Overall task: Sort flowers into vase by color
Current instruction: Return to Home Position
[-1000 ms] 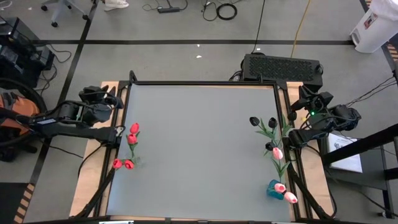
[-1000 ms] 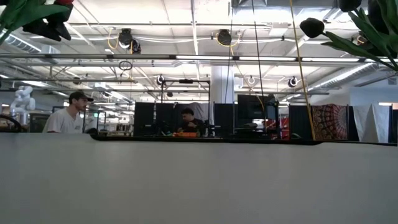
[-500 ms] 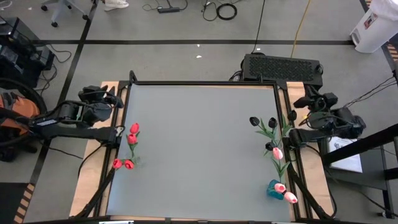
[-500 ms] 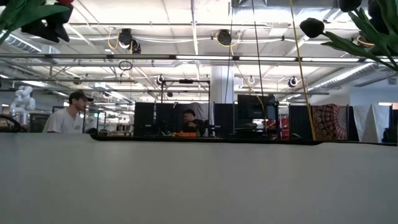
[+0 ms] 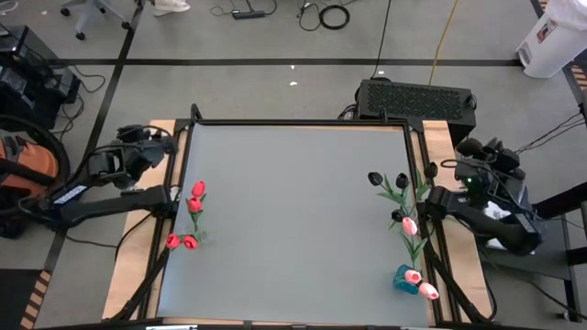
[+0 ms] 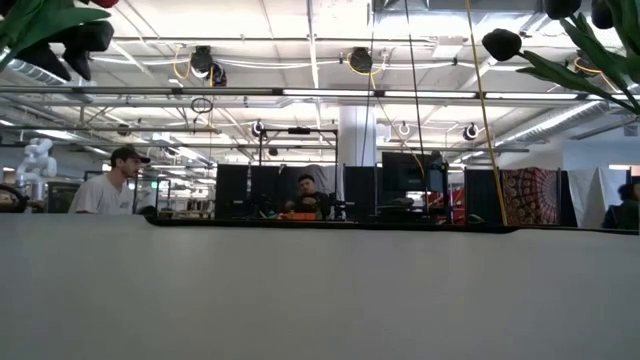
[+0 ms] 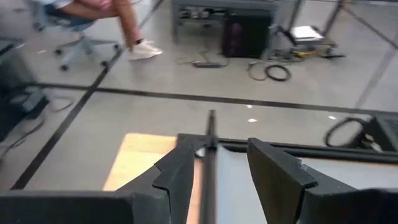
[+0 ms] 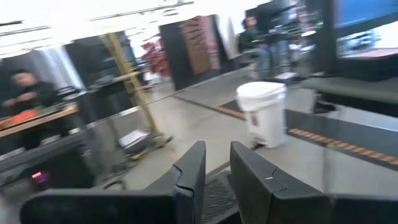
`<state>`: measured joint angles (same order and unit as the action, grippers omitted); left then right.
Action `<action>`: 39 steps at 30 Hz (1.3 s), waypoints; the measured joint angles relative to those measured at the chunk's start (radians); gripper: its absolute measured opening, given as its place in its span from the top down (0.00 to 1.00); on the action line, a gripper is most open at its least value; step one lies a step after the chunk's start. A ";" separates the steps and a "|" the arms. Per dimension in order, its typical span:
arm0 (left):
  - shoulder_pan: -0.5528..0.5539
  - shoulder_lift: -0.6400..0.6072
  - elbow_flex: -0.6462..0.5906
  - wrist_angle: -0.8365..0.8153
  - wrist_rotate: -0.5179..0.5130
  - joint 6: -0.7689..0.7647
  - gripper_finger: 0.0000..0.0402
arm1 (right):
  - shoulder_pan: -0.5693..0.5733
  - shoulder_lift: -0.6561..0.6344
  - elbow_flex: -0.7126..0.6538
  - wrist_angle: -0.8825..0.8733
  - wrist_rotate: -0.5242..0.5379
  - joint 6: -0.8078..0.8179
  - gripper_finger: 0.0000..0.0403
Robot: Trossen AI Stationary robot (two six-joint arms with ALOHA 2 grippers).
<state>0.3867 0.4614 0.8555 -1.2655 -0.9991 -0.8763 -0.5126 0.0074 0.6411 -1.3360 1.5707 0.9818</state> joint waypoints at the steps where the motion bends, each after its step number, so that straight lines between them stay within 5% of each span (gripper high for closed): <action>1: 0.029 0.000 0.000 0.000 0.004 0.000 0.61 | -0.026 0.000 0.000 0.000 0.000 0.000 0.84; 11: 0.230 0.000 0.000 0.000 0.004 0.000 0.61 | -0.122 0.000 0.000 0.000 0.000 0.000 0.84; 39: 0.236 0.000 0.000 0.000 0.005 -0.001 0.61 | -0.122 0.000 0.000 0.000 0.000 0.000 0.84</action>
<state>0.6224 0.4614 0.8555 -1.2654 -0.9945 -0.8768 -0.6346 0.0074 0.6411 -1.3356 1.5707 0.9819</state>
